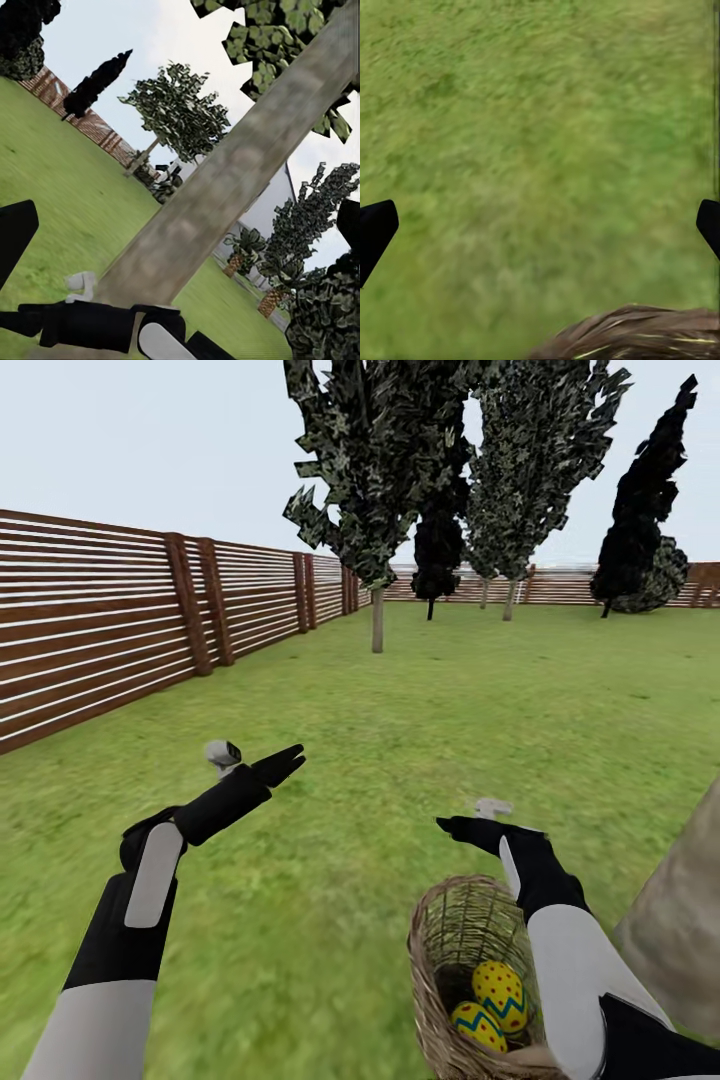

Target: Take the three Easter eggs out of the wicker basket on the lawn in the garden, then place them on the lawn next to a single tree (choose any tree) so that all three eggs are next to the same tree and none are left in the basket.

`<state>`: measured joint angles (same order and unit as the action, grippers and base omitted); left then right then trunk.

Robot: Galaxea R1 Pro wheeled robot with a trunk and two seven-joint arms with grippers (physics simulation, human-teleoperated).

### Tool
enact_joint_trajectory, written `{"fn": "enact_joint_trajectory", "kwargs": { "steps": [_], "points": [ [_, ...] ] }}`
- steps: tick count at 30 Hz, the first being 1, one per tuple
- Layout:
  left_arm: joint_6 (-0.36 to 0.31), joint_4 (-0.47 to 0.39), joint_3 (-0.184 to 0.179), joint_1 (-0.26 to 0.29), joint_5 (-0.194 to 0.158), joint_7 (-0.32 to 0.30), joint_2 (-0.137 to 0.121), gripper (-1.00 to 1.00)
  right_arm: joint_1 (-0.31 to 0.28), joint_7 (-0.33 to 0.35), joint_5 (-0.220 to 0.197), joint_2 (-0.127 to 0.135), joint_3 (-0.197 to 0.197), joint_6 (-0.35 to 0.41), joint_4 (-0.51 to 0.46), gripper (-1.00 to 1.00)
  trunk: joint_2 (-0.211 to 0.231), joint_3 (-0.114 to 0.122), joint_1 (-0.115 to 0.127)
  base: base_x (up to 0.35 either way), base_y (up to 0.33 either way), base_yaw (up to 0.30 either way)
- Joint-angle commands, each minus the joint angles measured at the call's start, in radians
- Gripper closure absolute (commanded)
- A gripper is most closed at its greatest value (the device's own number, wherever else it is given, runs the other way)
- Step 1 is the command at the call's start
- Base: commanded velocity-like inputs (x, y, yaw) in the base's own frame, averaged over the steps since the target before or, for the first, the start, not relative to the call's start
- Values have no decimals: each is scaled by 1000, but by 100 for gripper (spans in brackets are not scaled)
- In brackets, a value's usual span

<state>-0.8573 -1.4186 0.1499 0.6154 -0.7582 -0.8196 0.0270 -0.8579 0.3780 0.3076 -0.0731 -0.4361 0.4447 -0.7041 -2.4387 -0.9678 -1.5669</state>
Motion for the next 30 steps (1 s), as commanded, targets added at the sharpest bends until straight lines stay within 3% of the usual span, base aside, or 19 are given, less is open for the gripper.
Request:
{"fn": "enact_joint_trajectory", "kwargs": {
  "steps": [1, 5, 10, 13, 16, 19, 22, 24, 28, 30],
  "points": [
    [-5, 0, 2, 1, 0, -3, 1, -100, -1, 9, 11, -2, -7, 3, -2, -100, 0, 0, 0, 0, 0, -273],
    [-5, 0, 2, 1, 0, -3, 1, -100, -1, -10, 14, -2, -6, 4, -3, -100, 0, 2, 0, 0, 0, -274],
    [-5, 0, 2, 1, 0, -2, 1, -100, -1, -109, 12, -2, 7, 4, -2, -100, 0, 1, 0, 100, 80, -261],
    [-5, 0, 2, 1, 0, -1, 1, -100, -1, -201, 10, -3, 102, 5, -3, -100, 0, -3, 0, 227, 199, -126],
    [-5, 0, 2, 1, 0, -1, 1, -100, -1, -273, 7, -13, 172, 8, -2, -100, 0, -7, 0, 223, 129, -44],
    [-5, 0, 2, 0, 2, -1, 1, -100, -1, -303, 8, -26, 187, 19, -2, -100, 0, -12, 0, 98, 34, -11],
    [-5, 1, 3, 1, 3, 0, 1, -100, -1, -317, 9, -39, 200, 113, 0, -100, 0, -17, 0, 23, 8, -3],
    [-5, 1, 3, 1, 3, 0, 1, -100, -1, -321, 9, -46, 236, 197, -2, -100, 0, -20, 0, 6, 2, -1],
    [-5, 1, 3, 1, 3, 0, 1, -100, -1, -326, 8, -50, 339, 290, -5, -100, 0, -26, 0, 1, 1, 0],
    [-5, 1, 3, 1, 3, 0, 1, -100, -1, -327, 11, -50, 359, 383, -11, -100, 0, -29, 0, 0, 0, 0]
  ]
}}
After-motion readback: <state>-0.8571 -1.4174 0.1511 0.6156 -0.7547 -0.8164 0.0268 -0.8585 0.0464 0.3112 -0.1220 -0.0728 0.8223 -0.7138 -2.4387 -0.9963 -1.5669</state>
